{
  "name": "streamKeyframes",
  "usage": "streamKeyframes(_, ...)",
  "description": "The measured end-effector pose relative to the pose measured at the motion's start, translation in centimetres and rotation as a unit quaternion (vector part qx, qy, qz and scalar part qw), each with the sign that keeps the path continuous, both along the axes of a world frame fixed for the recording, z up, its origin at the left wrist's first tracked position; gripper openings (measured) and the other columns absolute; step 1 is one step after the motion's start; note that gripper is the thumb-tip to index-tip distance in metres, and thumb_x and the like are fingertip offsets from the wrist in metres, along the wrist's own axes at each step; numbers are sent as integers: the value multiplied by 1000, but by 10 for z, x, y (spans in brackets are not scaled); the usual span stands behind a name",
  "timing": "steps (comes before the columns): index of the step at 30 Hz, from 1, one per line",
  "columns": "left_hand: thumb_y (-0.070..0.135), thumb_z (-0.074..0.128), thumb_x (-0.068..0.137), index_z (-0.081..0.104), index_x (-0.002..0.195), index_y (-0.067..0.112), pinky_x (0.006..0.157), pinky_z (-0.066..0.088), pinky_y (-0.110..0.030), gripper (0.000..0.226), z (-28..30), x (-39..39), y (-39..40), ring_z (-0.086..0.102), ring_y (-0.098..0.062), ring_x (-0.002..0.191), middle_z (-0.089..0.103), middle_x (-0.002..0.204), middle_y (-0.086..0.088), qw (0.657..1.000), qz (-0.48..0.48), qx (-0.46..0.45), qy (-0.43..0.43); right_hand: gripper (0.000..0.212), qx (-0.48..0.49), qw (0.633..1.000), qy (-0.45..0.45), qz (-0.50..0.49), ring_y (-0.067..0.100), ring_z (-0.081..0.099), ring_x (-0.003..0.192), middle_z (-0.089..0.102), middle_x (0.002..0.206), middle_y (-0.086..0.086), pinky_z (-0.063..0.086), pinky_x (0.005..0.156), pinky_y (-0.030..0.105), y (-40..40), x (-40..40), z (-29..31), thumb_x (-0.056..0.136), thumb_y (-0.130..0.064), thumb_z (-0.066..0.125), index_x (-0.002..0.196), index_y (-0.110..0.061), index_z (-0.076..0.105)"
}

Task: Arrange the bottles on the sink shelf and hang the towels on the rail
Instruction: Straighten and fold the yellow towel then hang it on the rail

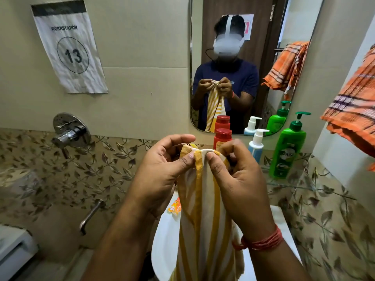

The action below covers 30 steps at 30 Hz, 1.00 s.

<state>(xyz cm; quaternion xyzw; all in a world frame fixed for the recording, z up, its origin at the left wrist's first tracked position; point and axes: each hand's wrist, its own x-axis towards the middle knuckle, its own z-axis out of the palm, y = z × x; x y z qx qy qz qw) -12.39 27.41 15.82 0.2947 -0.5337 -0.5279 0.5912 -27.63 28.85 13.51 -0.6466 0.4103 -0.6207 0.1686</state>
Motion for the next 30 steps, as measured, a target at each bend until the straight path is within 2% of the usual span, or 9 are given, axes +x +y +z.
streamKeyframes(1,7,71,71,69,106,13,67,59,-23,35,-1,-2,-1,70,-13,80,73,82,0,1000,10,0,16,8,1,1000,7,0,11,60,67,60,75,-5,51,55,30,1,1,1,95,-31,64,93,-26,59)
streamKeyframes(3,8,72,70,69,104,12,66,59,-24,34,-4,-7,-3,69,-15,79,72,83,-3,998,32,6,47,10,-19,999,39,-16,10,65,77,67,87,-7,54,63,23,1,2,2,93,-27,66,103,-27,64)
streamKeyframes(5,10,72,69,70,100,13,63,58,-24,31,-7,-10,-4,70,-18,78,72,83,-6,997,52,16,62,12,-57,993,92,-37,5,64,85,68,93,-7,48,70,11,-2,2,3,93,-20,67,105,-19,68)
streamKeyframes(7,12,73,69,72,97,13,62,58,-24,28,-11,-13,-3,72,-19,78,73,83,-7,996,63,25,66,10,-75,988,120,-54,4,61,87,65,92,-4,43,75,7,-3,3,2,94,-19,67,102,-14,69)
streamKeyframes(13,15,70,77,78,97,21,71,60,-28,22,-16,-21,0,74,-25,94,77,98,-9,996,64,31,57,7,-46,993,38,-101,3,55,83,53,88,-6,39,68,6,2,12,3,94,-20,67,90,-16,64)
streamKeyframes(17,1,59,92,76,105,16,80,60,-30,26,-17,-28,5,73,-26,104,76,107,-11,995,58,45,72,7,-39,990,-6,-134,3,55,84,53,90,-4,40,68,3,4,18,3,92,-18,68,88,-14,64)
streamKeyframes(23,-3,58,94,76,105,19,83,59,-35,31,-19,-34,10,74,-25,104,77,106,-8,992,94,48,73,7,-26,988,-32,-146,4,56,87,52,92,-4,44,69,4,6,24,-1,90,-19,72,90,-13,68)
streamKeyframes(27,6,61,92,74,109,12,82,60,-31,22,-18,-37,18,74,-26,101,77,104,-11,992,67,38,96,8,-25,987,-42,-155,6,58,86,52,92,-5,45,68,6,4,23,-1,89,-20,72,87,-14,67)
streamKeyframes(30,14,67,87,74,109,16,83,60,-33,23,-20,-33,17,74,-23,101,78,102,-6,992,116,-5,41,8,-24,990,-21,-141,6,57,86,51,93,-6,46,67,7,5,24,-1,89,-21,72,89,-15,67)
